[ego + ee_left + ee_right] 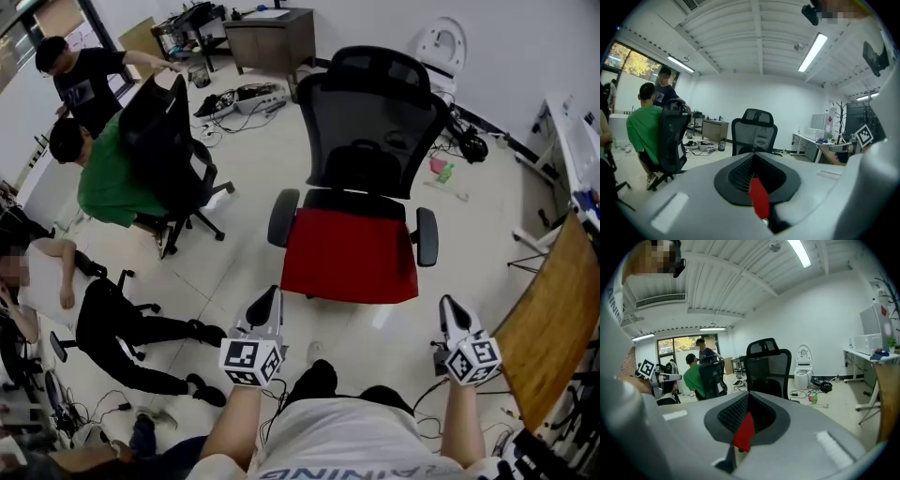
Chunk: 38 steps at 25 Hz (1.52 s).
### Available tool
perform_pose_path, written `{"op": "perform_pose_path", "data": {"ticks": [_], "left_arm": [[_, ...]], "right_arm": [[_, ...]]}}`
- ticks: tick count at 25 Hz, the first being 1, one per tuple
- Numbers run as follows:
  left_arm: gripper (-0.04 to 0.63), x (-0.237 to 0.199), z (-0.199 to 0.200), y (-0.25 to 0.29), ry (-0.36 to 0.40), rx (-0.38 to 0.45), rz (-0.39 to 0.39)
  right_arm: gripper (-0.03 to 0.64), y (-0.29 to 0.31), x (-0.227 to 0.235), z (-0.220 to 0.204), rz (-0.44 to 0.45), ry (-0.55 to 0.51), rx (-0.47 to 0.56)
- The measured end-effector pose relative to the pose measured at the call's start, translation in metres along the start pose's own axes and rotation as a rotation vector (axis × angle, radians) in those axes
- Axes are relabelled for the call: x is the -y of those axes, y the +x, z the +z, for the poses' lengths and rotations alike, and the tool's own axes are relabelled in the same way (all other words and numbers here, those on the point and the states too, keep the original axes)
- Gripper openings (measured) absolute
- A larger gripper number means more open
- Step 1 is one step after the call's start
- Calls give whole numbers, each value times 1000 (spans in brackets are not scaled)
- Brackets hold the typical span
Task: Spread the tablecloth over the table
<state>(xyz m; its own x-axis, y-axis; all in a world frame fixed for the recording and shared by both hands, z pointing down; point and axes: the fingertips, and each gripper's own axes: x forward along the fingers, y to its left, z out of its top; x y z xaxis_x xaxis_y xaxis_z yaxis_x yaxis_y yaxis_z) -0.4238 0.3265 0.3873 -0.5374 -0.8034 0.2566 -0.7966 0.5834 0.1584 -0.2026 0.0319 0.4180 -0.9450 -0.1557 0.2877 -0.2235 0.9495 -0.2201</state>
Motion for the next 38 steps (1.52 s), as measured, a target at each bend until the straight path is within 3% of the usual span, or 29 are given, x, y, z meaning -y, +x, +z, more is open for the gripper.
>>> {"op": "perform_pose_path", "data": {"ticks": [5, 10, 17, 25, 38], "left_arm": [[6, -29, -5, 37, -6, -20, -41], [6, -35, -45, 65, -30, -91, -42], [6, -46, -148, 105, -120, -196, -13], [6, -49, -244, 145, -79, -266, 19], [6, -80, -400, 182, -158, -394, 45]], "right_arm": [[6, 36, 4, -13, -44, 17, -34], [6, 58, 24, -46, -50, 66, -74], [6, 95, 58, -148, -27, 121, -185], [6, 134, 76, -241, -42, 82, -213], [6, 159, 104, -379, -94, 208, -294]]}}
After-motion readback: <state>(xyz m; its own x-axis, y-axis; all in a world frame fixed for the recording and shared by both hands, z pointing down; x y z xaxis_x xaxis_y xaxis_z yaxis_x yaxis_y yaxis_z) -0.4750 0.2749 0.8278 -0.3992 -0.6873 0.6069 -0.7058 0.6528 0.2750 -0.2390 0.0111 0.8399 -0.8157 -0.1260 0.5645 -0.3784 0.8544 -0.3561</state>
